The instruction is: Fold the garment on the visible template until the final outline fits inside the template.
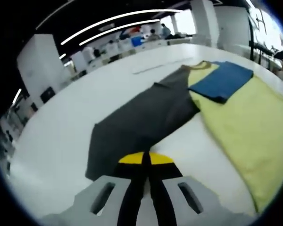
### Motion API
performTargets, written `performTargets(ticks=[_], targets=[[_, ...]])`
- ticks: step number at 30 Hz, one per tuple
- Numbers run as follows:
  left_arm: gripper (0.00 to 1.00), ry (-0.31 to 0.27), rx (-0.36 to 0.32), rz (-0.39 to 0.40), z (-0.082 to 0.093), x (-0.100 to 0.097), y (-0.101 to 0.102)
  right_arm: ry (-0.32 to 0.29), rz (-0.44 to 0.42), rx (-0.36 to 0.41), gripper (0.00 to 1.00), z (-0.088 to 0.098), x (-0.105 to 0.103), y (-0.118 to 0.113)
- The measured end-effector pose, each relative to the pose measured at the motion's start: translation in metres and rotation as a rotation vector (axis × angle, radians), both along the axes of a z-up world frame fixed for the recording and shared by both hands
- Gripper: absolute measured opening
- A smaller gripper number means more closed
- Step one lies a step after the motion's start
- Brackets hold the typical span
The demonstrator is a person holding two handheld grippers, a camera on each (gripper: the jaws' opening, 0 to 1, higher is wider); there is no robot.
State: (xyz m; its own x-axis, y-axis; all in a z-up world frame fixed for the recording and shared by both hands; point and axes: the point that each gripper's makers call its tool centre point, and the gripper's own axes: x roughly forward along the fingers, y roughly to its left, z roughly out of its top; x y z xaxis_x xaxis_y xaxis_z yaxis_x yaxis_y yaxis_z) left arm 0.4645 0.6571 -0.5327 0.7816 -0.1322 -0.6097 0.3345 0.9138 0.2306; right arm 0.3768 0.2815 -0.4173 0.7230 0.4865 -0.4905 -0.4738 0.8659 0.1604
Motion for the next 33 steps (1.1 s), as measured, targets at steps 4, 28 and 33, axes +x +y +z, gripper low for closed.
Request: performTargets(ticks=[4, 28, 33], targets=[[0.00, 0.007, -0.046, -0.006, 0.001, -0.001, -0.002, 0.002, 0.007, 0.000, 0.81, 0.000, -0.001, 0.001], [0.00, -0.062, -0.124, -0.057, 0.060, 0.021, -0.021, 0.005, 0.051, 0.003, 0.83, 0.007, -0.010, 0.010], [0.00, -0.071, -0.124, -0.092, 0.071, 0.027, -0.033, -0.005, 0.062, -0.005, 0.87, 0.007, -0.013, 0.012]])
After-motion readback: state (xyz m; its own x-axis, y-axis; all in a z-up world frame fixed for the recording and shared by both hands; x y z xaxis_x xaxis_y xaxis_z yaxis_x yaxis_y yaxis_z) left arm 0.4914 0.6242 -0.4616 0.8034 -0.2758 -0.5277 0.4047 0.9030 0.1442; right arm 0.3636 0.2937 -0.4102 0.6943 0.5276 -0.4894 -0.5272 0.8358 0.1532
